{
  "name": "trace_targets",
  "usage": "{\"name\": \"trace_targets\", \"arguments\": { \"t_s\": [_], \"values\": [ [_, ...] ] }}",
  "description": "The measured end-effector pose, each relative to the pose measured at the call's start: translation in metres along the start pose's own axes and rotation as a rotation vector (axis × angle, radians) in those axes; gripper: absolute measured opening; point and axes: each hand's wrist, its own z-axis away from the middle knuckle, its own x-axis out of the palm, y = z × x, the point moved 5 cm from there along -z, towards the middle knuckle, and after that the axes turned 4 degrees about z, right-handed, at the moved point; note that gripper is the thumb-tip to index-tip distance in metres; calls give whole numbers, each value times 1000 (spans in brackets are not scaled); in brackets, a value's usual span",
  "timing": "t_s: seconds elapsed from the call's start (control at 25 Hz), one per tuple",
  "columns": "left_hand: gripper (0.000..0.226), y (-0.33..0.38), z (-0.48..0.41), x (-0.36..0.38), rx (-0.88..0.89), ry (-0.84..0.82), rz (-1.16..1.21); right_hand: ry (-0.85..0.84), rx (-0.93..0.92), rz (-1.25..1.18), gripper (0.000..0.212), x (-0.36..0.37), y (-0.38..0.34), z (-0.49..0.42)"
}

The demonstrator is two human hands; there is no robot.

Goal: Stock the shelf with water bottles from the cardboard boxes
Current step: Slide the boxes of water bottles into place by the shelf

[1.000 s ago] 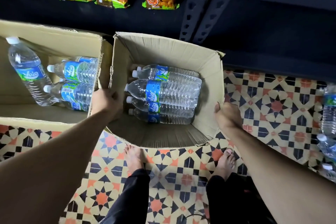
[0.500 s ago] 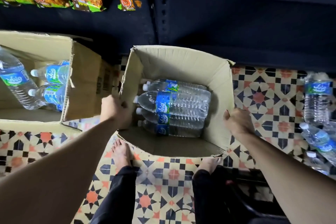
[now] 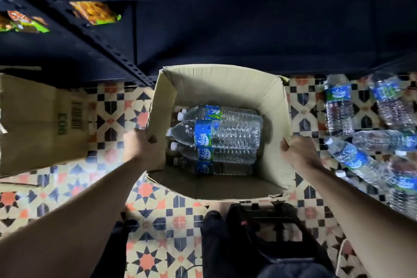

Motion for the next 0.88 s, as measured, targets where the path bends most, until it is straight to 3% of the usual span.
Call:
{"name": "trace_targets", "arguments": {
  "t_s": [0.56,0.88],
  "values": [
    [20,109,28,92,-48,2,67,69,15,-32,48,-51,108,-75],
    [12,151,44,124,34,24,109,113,28,-7,46,-70,143,-112]
  ]
}}
